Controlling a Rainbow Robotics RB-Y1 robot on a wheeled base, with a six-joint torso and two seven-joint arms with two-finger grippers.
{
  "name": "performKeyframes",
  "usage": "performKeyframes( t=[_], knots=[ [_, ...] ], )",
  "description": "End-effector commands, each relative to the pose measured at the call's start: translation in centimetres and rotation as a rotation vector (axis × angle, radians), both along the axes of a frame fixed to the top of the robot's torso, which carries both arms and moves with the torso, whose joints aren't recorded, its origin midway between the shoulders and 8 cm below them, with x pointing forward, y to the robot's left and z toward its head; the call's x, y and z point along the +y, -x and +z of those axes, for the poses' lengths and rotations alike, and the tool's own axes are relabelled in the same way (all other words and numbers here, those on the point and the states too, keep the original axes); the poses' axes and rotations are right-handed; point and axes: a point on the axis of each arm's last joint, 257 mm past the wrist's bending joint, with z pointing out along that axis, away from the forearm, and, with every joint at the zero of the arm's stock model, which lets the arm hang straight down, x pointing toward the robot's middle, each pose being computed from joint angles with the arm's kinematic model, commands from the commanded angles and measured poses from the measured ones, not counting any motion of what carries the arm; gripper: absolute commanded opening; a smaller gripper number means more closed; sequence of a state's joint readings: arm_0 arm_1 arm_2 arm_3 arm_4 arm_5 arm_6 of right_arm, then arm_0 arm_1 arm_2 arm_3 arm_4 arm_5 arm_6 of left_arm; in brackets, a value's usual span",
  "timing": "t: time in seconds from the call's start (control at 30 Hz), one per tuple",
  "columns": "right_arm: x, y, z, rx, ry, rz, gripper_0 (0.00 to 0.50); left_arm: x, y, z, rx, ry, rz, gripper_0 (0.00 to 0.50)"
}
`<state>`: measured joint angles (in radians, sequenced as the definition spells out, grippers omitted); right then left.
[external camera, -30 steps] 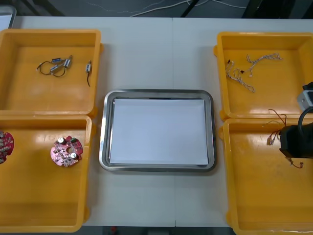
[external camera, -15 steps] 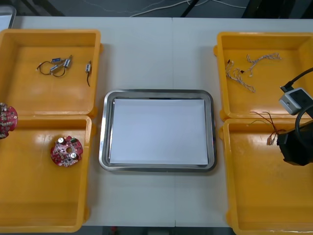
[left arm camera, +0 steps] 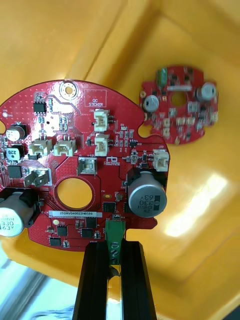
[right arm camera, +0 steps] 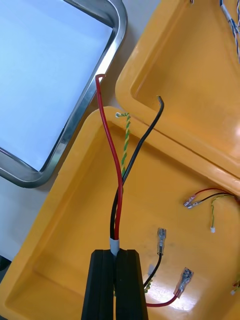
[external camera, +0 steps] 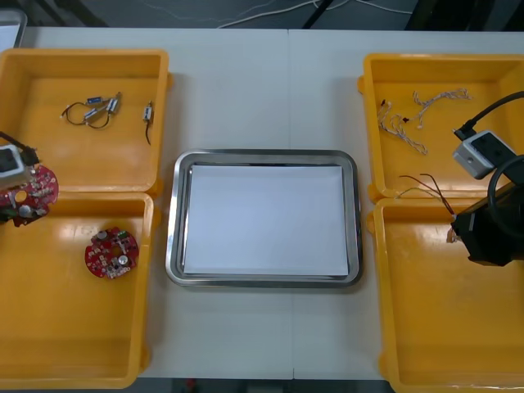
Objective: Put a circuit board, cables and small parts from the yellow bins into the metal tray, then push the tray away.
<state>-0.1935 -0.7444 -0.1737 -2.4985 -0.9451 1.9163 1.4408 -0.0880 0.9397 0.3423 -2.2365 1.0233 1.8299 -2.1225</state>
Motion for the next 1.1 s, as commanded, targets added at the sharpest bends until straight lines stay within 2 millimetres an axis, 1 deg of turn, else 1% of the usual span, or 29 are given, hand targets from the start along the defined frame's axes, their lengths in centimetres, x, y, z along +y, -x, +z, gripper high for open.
performKeyframes(
  t=[0.03,0.4,0.6,0.67,0.7,0.73,0.8,1.1],
  knots=[
    [0.0,-0.6,1.2,-0.039,0.096,0.063,0.0,-2.1,0.0,1.3,-0.034,0.006,0.042,0.0],
    [0.4,-0.7,1.4,-0.035,0.091,0.081,0.0,-5.4,0.9,0.5,-0.021,0.101,0.172,0.0],
    [0.3,-0.8,1.4,-0.037,0.094,0.08,0.0,-7.4,0.5,-0.1,-0.038,0.136,0.264,0.0],
    [0.3,-0.8,1.4,-0.037,0.094,0.08,0.0,-7.8,0.4,-0.2,-0.038,0.147,0.281,0.0],
    [0.3,-0.8,1.4,-0.037,0.094,0.08,0.0,-8.5,0.2,-0.3,-0.044,0.159,0.3,0.0],
    [0.3,-0.8,1.4,-0.037,0.094,0.08,0.0,-8.5,0.2,-0.3,-0.044,0.159,0.3,0.0],
    [0.3,-0.8,1.4,-0.037,0.094,0.08,0.0,-9.8,-0.2,-0.5,-0.052,0.185,0.325,0.0],
    [0.3,-0.8,1.4,-0.037,0.094,0.08,0.0,-12.6,-0.7,-0.6,-0.05,0.231,0.393,0.0]
  ],
)
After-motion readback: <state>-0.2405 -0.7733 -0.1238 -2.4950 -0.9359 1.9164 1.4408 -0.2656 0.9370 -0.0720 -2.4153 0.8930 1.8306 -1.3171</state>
